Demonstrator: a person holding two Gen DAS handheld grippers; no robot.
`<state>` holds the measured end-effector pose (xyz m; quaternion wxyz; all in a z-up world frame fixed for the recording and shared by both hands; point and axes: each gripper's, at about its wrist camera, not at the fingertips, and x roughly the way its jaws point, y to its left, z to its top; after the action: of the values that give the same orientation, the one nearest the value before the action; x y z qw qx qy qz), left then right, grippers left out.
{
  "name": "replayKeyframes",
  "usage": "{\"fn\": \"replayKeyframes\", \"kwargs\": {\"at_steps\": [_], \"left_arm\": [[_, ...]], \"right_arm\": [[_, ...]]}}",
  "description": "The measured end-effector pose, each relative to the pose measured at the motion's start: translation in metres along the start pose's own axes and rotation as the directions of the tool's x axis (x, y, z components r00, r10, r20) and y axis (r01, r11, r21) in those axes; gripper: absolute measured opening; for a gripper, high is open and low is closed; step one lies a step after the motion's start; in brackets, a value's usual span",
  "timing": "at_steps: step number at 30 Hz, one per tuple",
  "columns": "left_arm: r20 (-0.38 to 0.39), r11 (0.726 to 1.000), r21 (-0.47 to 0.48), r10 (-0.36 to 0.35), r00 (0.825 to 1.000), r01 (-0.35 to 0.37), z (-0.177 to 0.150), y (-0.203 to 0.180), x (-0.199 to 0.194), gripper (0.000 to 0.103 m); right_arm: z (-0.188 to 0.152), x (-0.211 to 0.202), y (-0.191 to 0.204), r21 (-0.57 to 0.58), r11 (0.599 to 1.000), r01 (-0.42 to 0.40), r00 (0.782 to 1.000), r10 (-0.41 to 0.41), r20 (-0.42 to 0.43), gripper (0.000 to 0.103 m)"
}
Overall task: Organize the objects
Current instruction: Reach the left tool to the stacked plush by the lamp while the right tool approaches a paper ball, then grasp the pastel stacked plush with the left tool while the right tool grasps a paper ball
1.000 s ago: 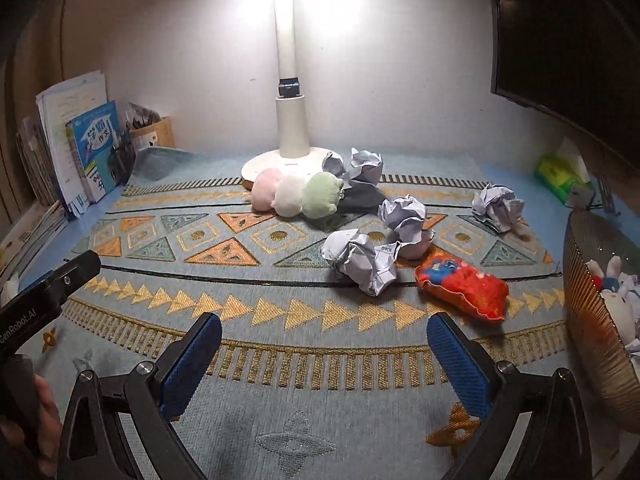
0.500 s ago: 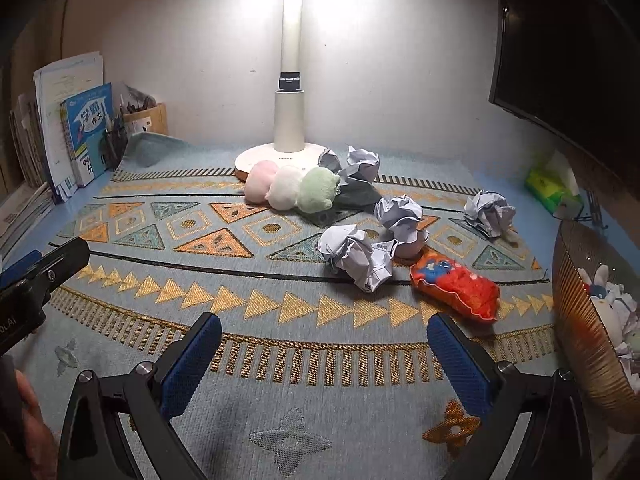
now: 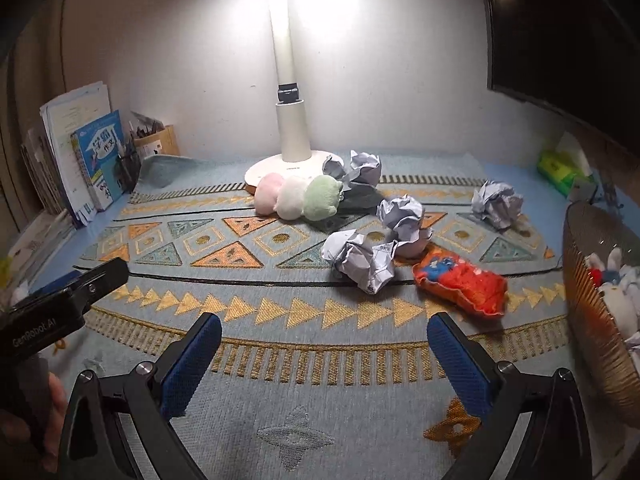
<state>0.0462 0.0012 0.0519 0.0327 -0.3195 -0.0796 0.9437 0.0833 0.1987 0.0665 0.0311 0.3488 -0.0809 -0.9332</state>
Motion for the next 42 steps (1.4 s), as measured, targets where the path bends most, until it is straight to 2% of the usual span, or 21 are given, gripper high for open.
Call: {"fn": "replayKeyframes", "kwargs": {"at_steps": [1, 4, 6, 9, 10, 12, 14, 16, 18, 20, 22, 24, 25, 27, 31, 32, 34, 35, 38, 40, 42], "left_arm": [[-0.021, 0.999, -0.015, -0.038, 0.999, 0.038, 0.005, -0.002, 0.004, 0.1], [-0.091, 0.986, -0.076, -0.155, 0.984, 0.149, 0.029, -0.009, 0.024, 0.1], [-0.123, 0.973, -0.124, -0.212, 0.97, 0.196, 0.047, -0.015, 0.041, 0.1], [-0.138, 0.964, -0.163, -0.235, 0.962, 0.212, 0.068, -0.028, 0.067, 0.1], [-0.151, 0.962, -0.168, -0.242, 0.958, 0.217, 0.074, -0.034, 0.077, 0.1], [-0.174, 0.951, -0.201, -0.271, 0.947, 0.236, 0.081, -0.047, 0.099, 0.1], [-0.207, 0.926, -0.268, -0.326, 0.922, 0.267, 0.083, -0.057, 0.124, 0.1], [-0.238, 0.903, -0.34, -0.354, 0.905, 0.263, 0.08, -0.063, 0.145, 0.1], [-0.27, 0.893, -0.404, -0.321, 0.908, 0.196, 0.074, -0.065, 0.16, 0.1], [-0.268, 0.879, -0.449, -0.303, 0.914, 0.16, 0.067, -0.067, 0.166, 0.1], [-0.242, 0.896, -0.428, -0.24, 0.94, 0.118, 0.068, -0.074, 0.163, 0.1], [-0.228, 0.884, -0.447, -0.263, 0.937, 0.139, 0.068, -0.079, 0.168, 0.1], [-0.232, 0.876, -0.461, -0.271, 0.934, 0.14, 0.067, -0.082, 0.171, 0.1], [-0.217, 0.883, -0.454, -0.243, 0.945, 0.123, 0.069, -0.087, 0.172, 0.1], [-0.216, 0.9, -0.42, -0.223, 0.95, 0.116, 0.071, -0.103, 0.181, 0.099], [-0.219, 0.914, -0.392, -0.201, 0.955, 0.103, 0.072, -0.108, 0.181, 0.098], [-0.229, 0.929, -0.36, -0.177, 0.957, 0.085, 0.076, -0.108, 0.182, 0.073], [-0.224, 0.93, -0.36, -0.163, 0.961, 0.074, 0.075, -0.106, 0.182, 0.066], [-0.235, 0.93, -0.35, -0.202, 0.951, 0.111, 0.076, -0.101, 0.179, 0.059], [-0.252, 0.94, -0.307, -0.229, 0.94, 0.147, 0.079, -0.101, 0.172, 0.057], [-0.241, 0.952, -0.246, -0.241, 0.94, 0.181, 0.084, -0.099, 0.155, 0.057]], "right_arm": [[0.002, 0.003, -0.006, 0.024, 0.999, -0.044, 0.999, 0.045, -0.018, 0.103], [0.007, 0.005, -0.019, 0.069, 0.996, -0.05, 0.998, 0.052, -0.032, 0.103], [0.016, 0.0, -0.021, 0.069, 0.997, 0.019, 0.999, -0.016, -0.042, 0.102], [0.044, -0.007, -0.016, -0.025, 0.98, 0.196, 0.98, -0.196, -0.014, 0.102], [0.055, -0.004, -0.019, -0.041, 0.975, 0.217, 0.976, -0.218, -0.013, 0.102], [0.076, 0.009, -0.029, -0.03, 0.972, 0.234, 0.971, -0.235, -0.034, 0.097], [0.092, 0.027, -0.044, 0.012, 0.977, 0.212, 0.975, -0.211, -0.073, 0.088], [0.101, 0.046, -0.053, 0.013, 0.973, 0.229, 0.97, -0.227, -0.085, 0.086], [0.103, 0.067, -0.059, 0.0, 0.971, 0.24, 0.965, -0.238, -0.109, 0.087], [0.102, 0.084, -0.065, 0.021, 0.978, 0.208, 0.97, -0.204, -0.132, 0.087], [0.098, 0.095, -0.069, 0.03, 0.978, 0.205, 0.972, -0.2, -0.125, 0.086], [0.093, 0.101, -0.071, 0.036, 0.98, 0.193, 0.975, -0.188, -0.118, 0.085], [0.09, 0.104, -0.072, 0.035, 0.98, 0.193, 0.975, -0.188, -0.122, 0.081], [0.088, 0.111, -0.073, 0.034, 0.98, 0.195, 0.97, -0.188, -0.155, 0.055], [0.089, 0.102, -0.079, 0.063, 0.987, 0.145, 0.984, -0.138, -0.112, 0.049], [0.088, 0.096, -0.078, 0.061, 0.987, 0.147, 0.986, -0.141, -0.088, 0.049], [0.089, 0.084, -0.077, 0.043, 0.985, 0.166, 0.986, -0.164, -0.037, 0.049], [0.088, 0.078, -0.078, 0.047, 0.986, 0.161, 0.987, -0.161, -0.019, 0.049], [0.089, 0.068, -0.081, 0.069, 0.989, 0.128, 0.992, -0.129, 0.008, 0.049], [0.09, 0.062, -0.08, 0.066, 0.992, 0.107, 0.993, -0.11, 0.035, 0.049], [0.093, 0.058, -0.077, 0.061, 0.995, 0.083, 0.994, -0.087, 0.065, 0.049]]}}
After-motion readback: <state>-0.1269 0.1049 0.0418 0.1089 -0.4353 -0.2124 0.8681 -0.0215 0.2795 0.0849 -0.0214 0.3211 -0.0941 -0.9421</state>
